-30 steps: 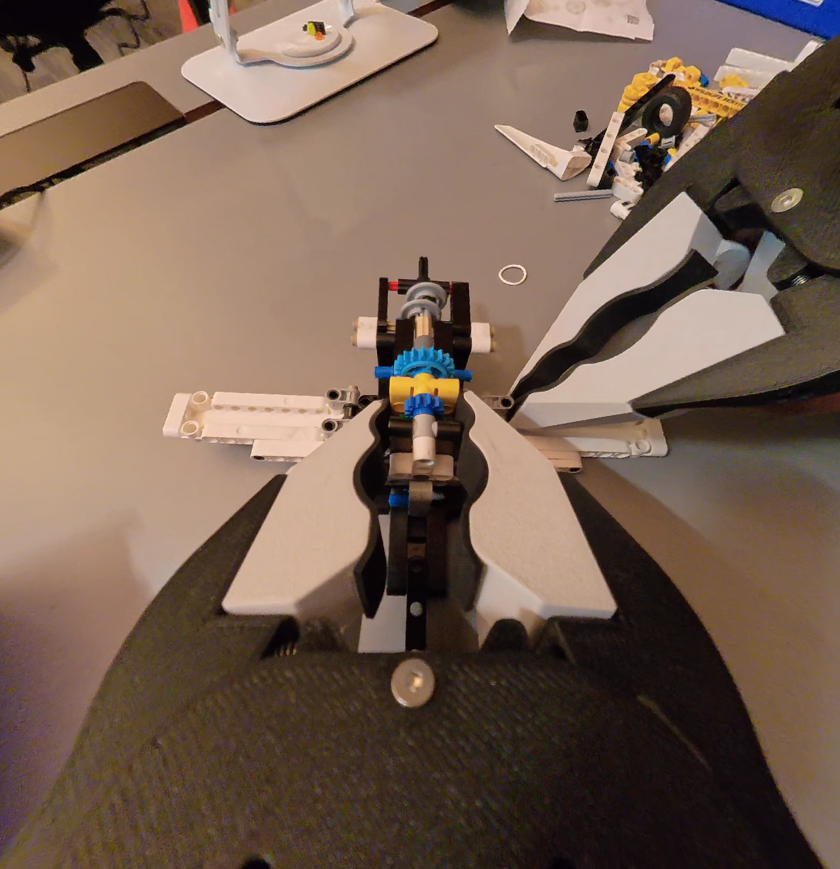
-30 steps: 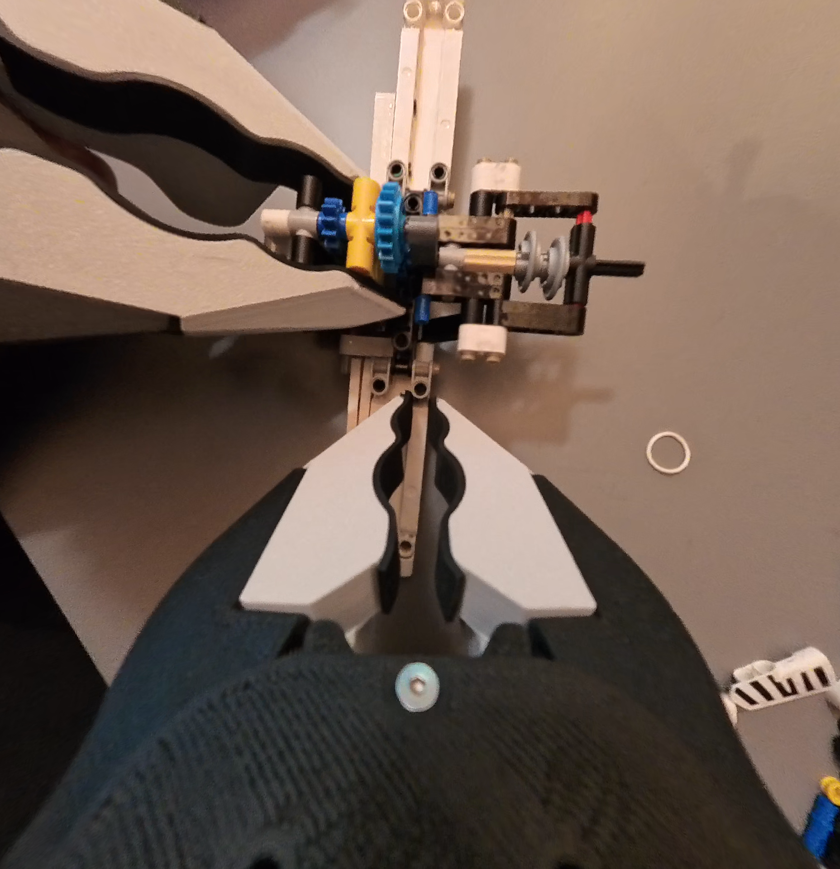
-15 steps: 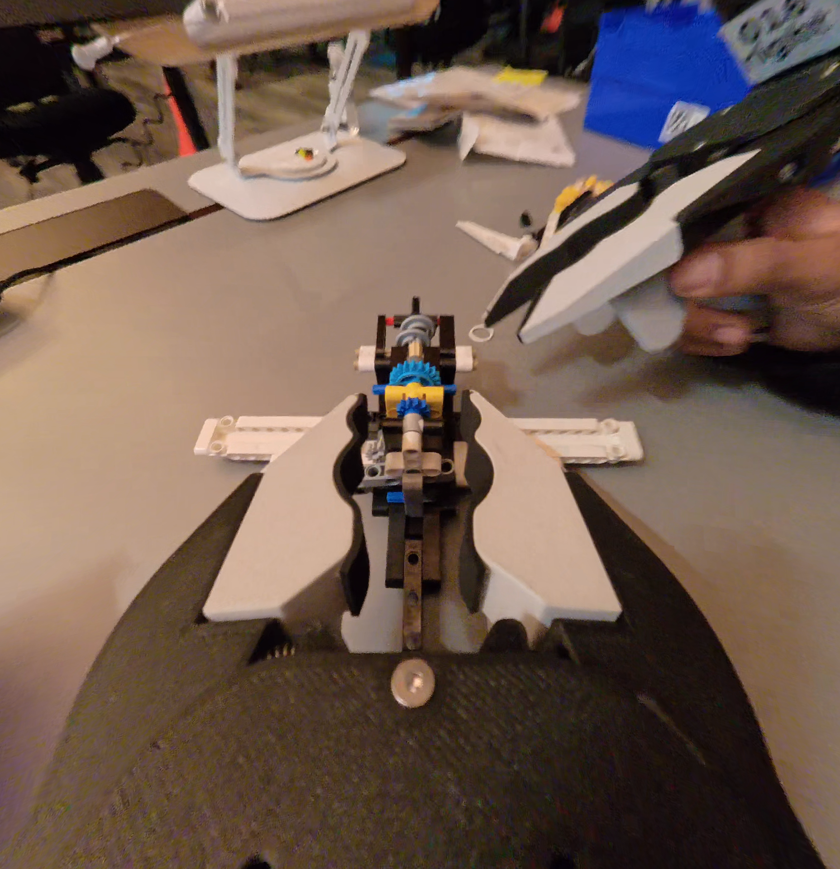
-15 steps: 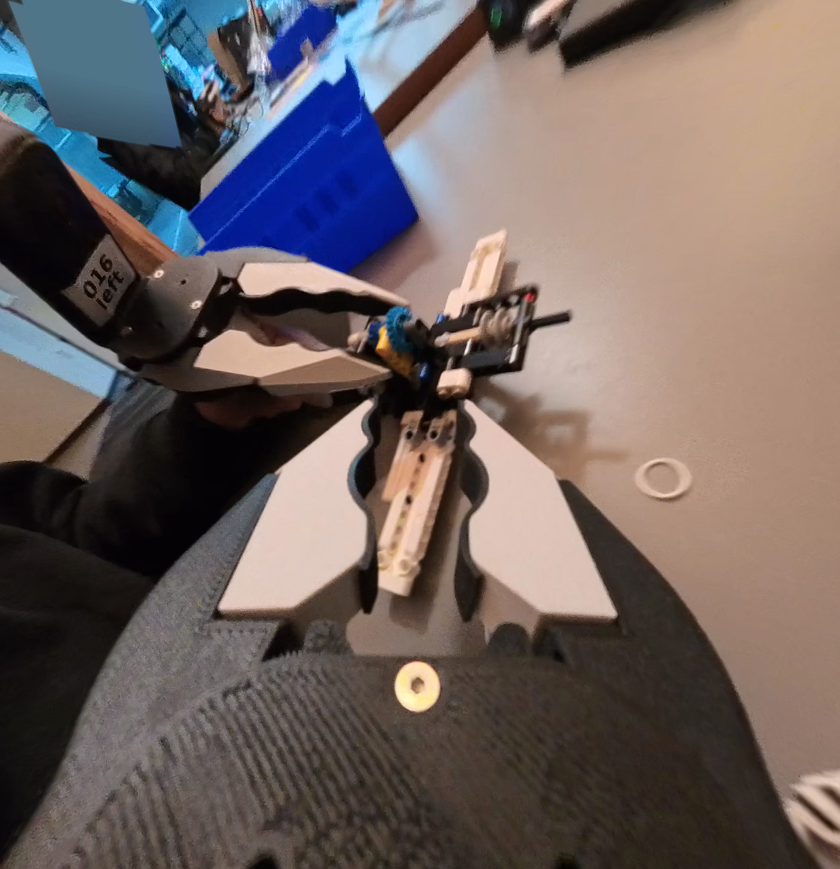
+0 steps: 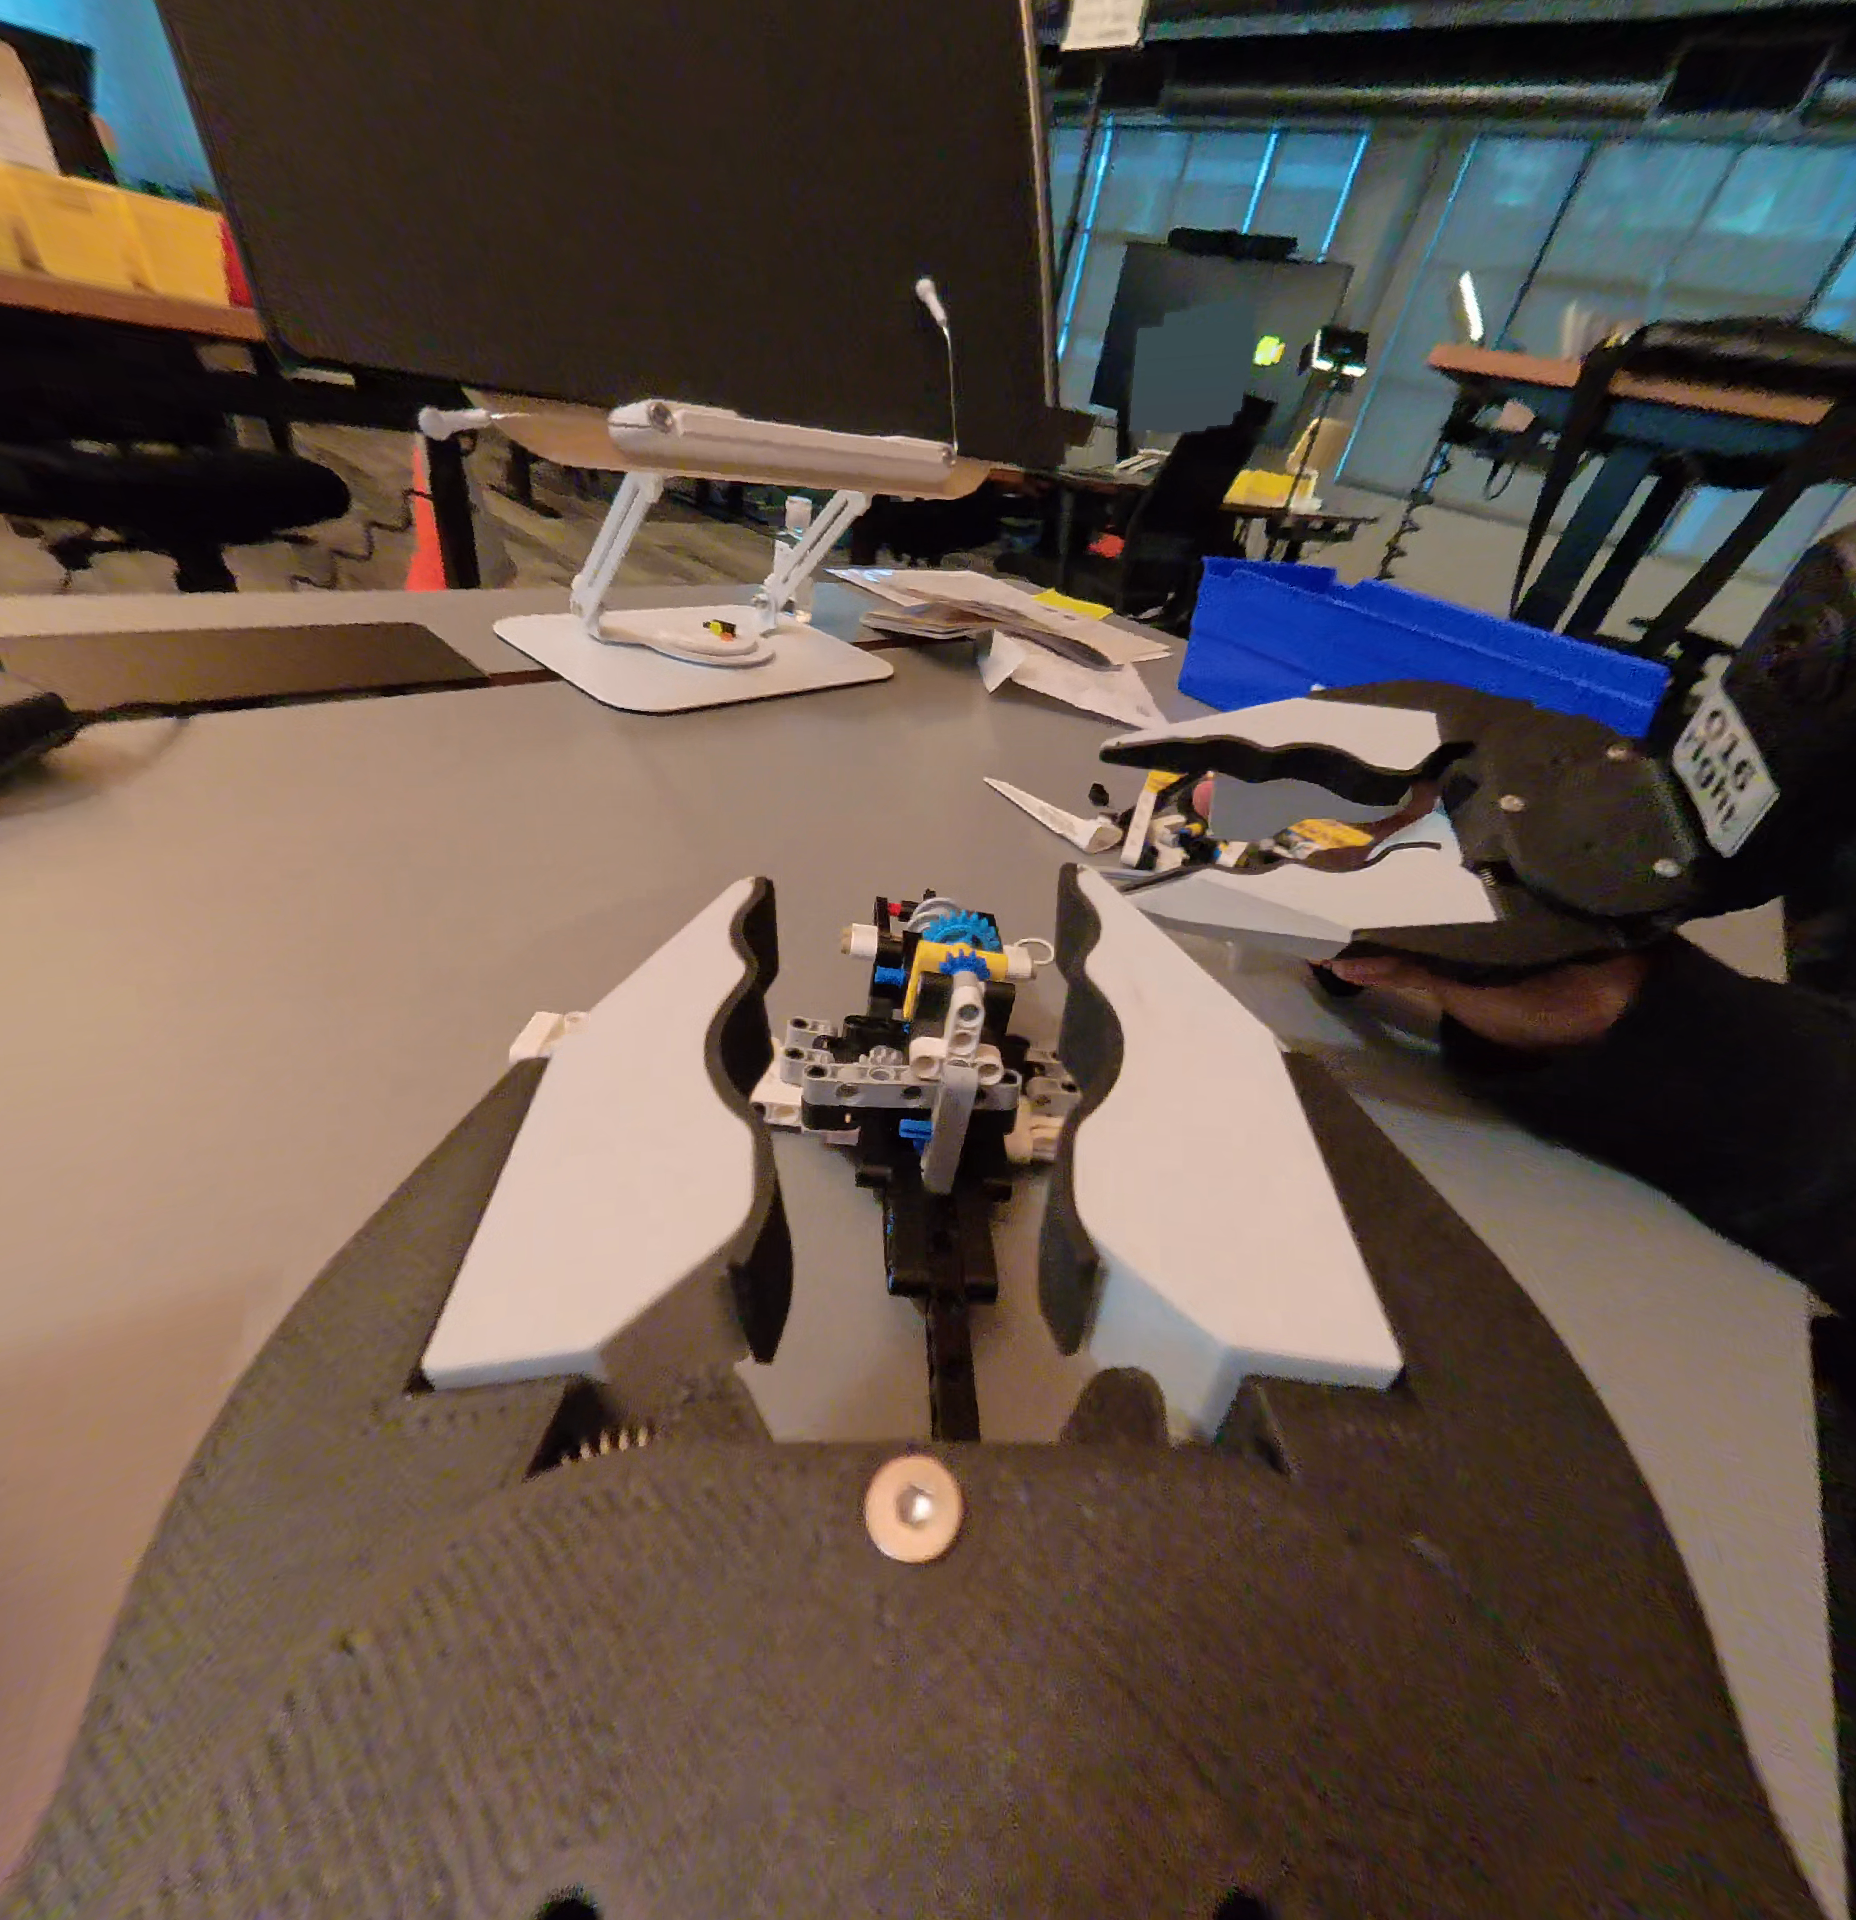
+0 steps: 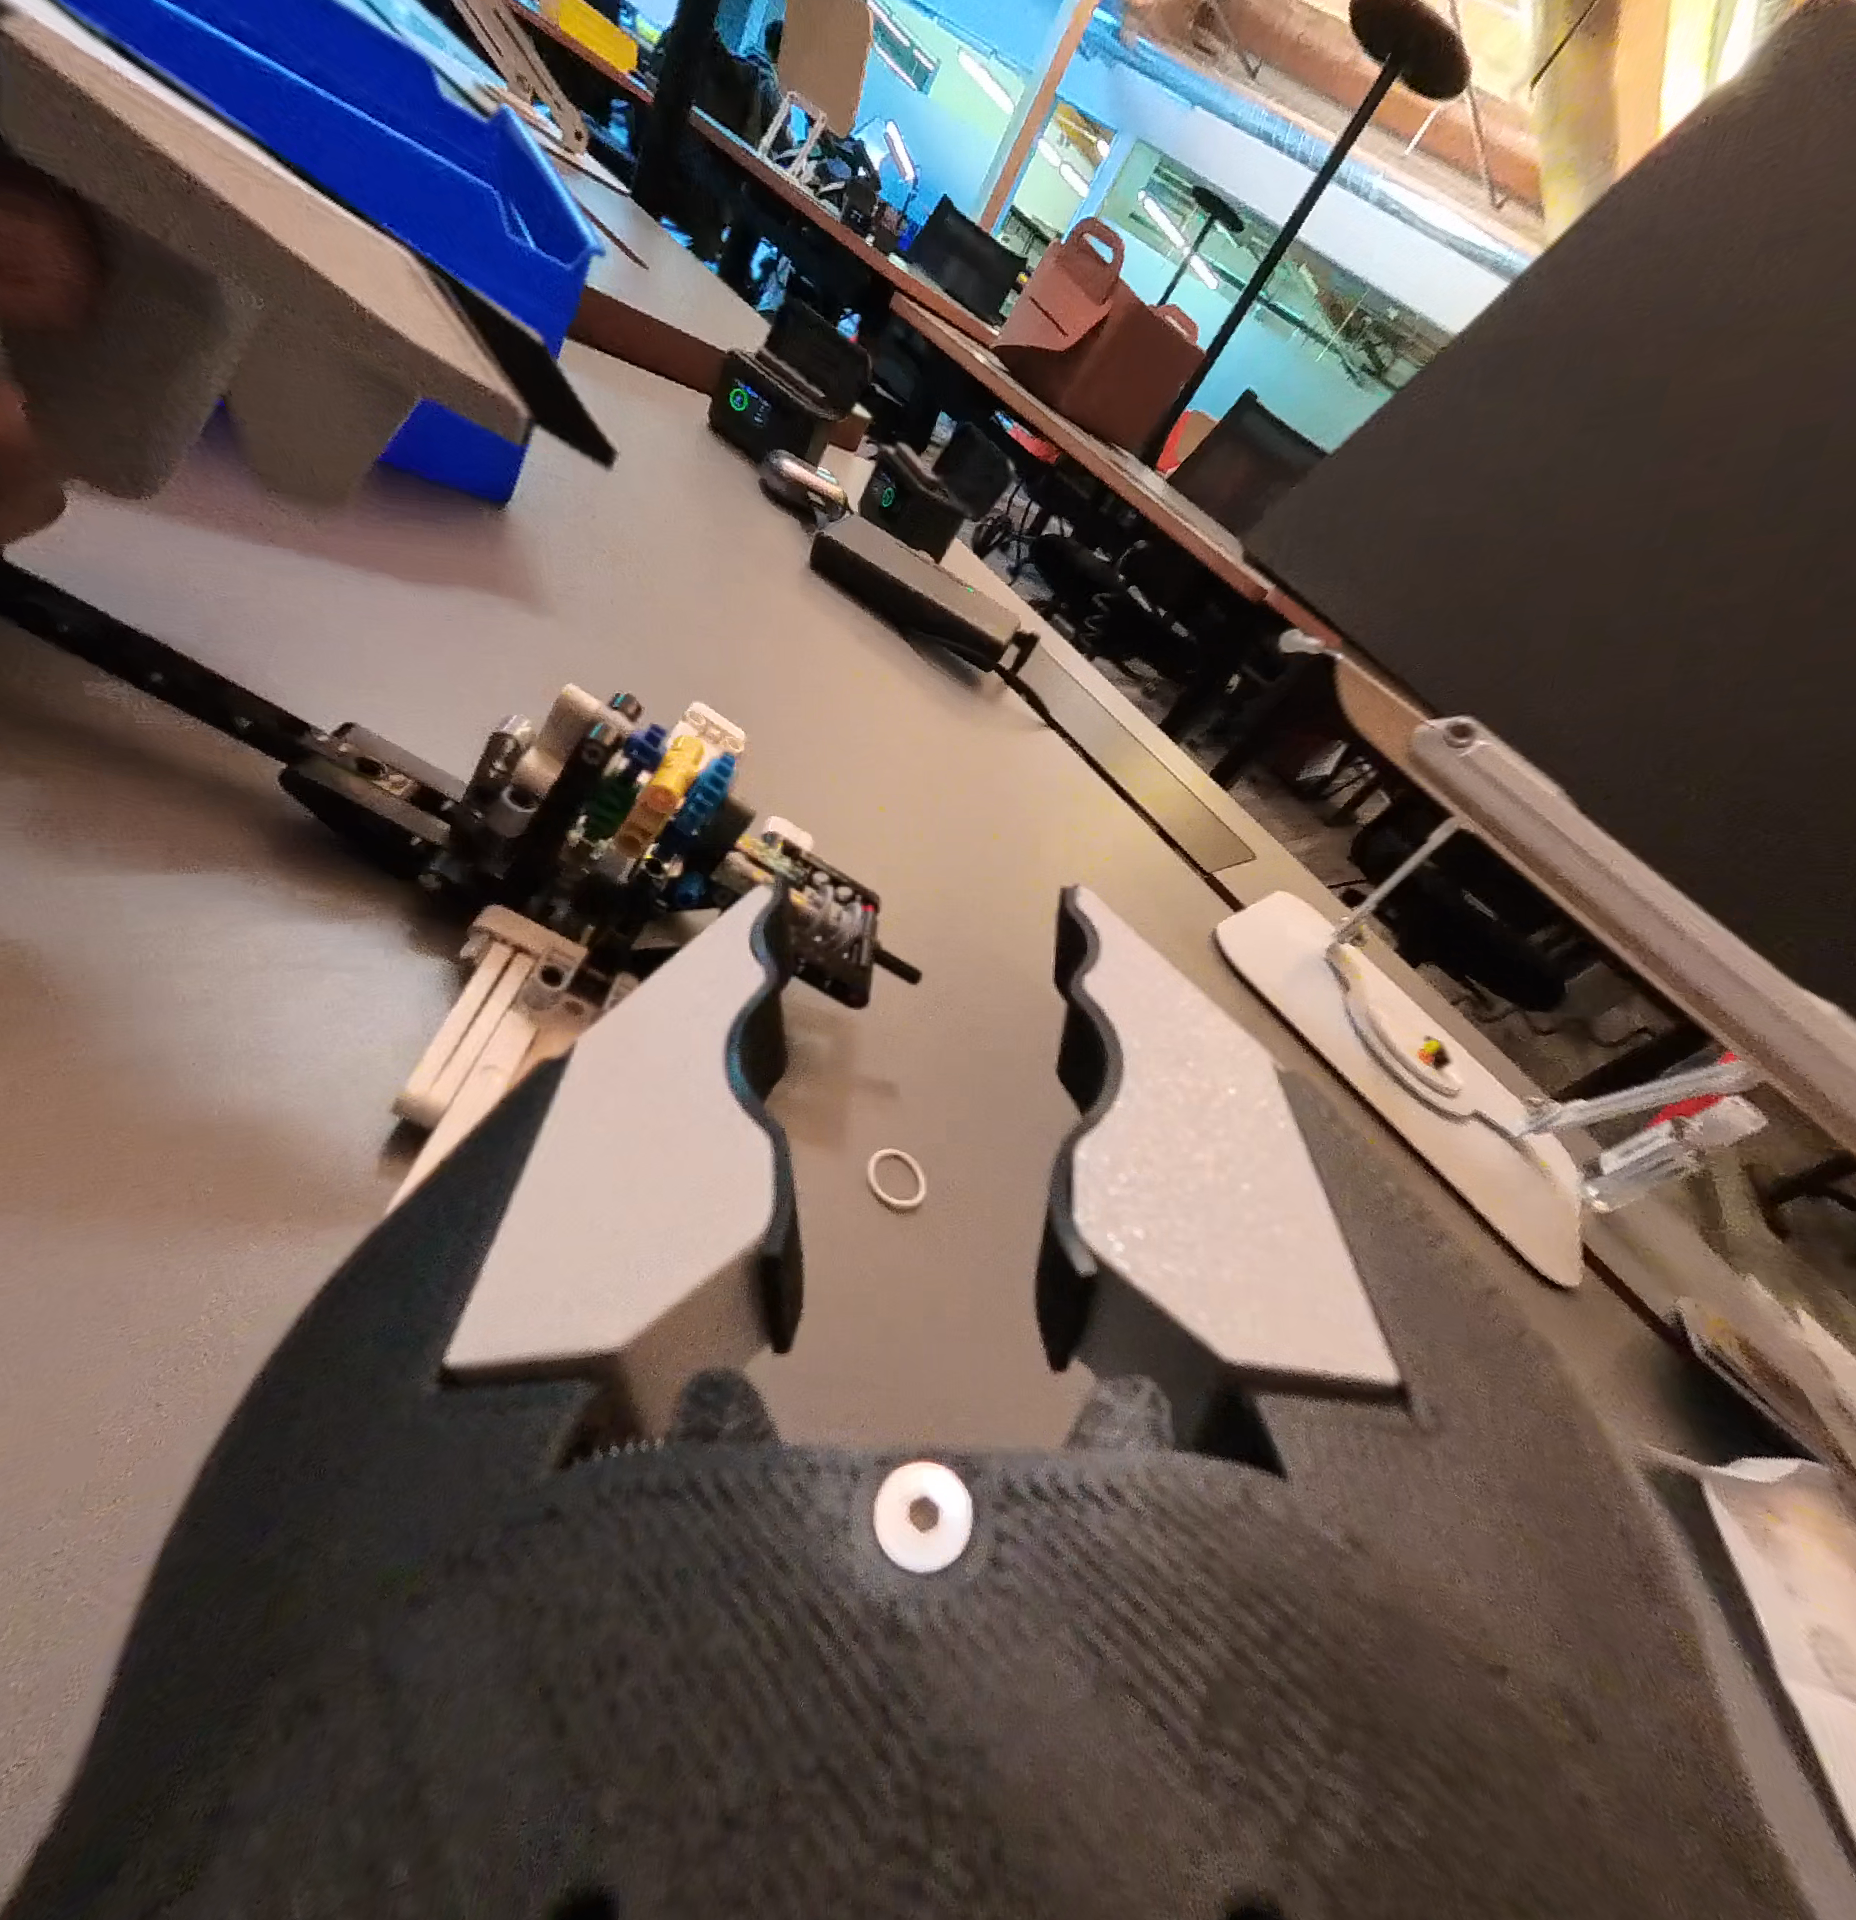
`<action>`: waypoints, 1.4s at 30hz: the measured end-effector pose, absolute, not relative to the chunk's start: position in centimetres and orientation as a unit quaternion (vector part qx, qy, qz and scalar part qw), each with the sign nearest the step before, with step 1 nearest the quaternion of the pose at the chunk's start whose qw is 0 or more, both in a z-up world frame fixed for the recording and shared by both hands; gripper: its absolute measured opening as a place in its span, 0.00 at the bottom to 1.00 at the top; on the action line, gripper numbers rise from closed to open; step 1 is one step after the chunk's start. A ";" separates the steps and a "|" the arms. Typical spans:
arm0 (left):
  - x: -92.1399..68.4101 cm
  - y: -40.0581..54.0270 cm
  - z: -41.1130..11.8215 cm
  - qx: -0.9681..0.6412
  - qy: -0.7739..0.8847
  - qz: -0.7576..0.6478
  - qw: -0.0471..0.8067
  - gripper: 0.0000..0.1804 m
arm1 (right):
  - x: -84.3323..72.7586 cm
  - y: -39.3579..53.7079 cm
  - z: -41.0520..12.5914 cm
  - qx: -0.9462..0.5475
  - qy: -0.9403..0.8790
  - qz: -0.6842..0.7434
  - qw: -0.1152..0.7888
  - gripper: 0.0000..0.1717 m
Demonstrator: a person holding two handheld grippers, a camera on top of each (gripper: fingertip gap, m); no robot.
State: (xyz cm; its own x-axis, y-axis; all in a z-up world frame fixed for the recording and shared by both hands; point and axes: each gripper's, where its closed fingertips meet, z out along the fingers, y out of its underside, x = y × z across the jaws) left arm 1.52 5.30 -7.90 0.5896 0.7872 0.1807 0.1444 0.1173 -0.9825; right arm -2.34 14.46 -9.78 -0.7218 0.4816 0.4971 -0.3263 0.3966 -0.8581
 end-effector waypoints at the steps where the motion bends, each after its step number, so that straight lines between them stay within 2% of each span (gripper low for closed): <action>1: 1.6 5.5 -8.0 -0.620 -0.377 0.254 0.640 0.29 | -2.1 14.2 -10.0 -0.048 -0.754 0.545 0.364 0.28; 5: 1.5 7.3 -9.0 -0.675 -0.380 0.236 0.587 0.34 | -1.1 13.5 -10.8 -0.012 -0.770 0.523 0.366 0.21; 10: -0.4 8.4 -12.9 -0.784 -0.391 0.252 0.410 0.37 | -0.3 11.8 -12.2 0.115 -0.792 0.437 0.412 0.13; 11: -0.9 8.6 -13.4 -0.793 -0.386 0.259 0.394 0.35 | -0.4 11.6 -12.5 0.150 -0.788 0.408 0.436 0.13; 14: -1.6 9.0 -14.4 -0.804 -0.387 0.263 0.367 0.20 | -1.3 11.3 -13.2 0.238 -0.760 0.336 0.503 0.13; 16: -1.5 9.1 -14.4 -0.798 -0.389 0.268 0.374 0.14 | -1.3 11.0 -13.2 0.274 -0.734 0.330 0.526 0.12; 22: -1.3 9.5 -14.1 -0.769 -0.398 0.249 0.435 0.14 | -0.1 9.8 -13.2 0.277 -0.730 0.390 0.489 0.08; 29: -1.5 9.4 -14.1 -0.764 -0.396 0.234 0.452 0.14 | -0.4 9.7 -13.5 0.283 -0.723 0.396 0.489 0.01; 34: -1.6 9.6 -14.1 -0.764 -0.396 0.233 0.453 0.14 | -0.9 10.0 -13.8 0.274 -0.730 0.399 0.482 0.04; 42: -1.7 9.6 -14.0 -0.760 -0.402 0.217 0.462 0.14 | -0.7 9.9 -13.5 0.273 -0.729 0.409 0.477 0.01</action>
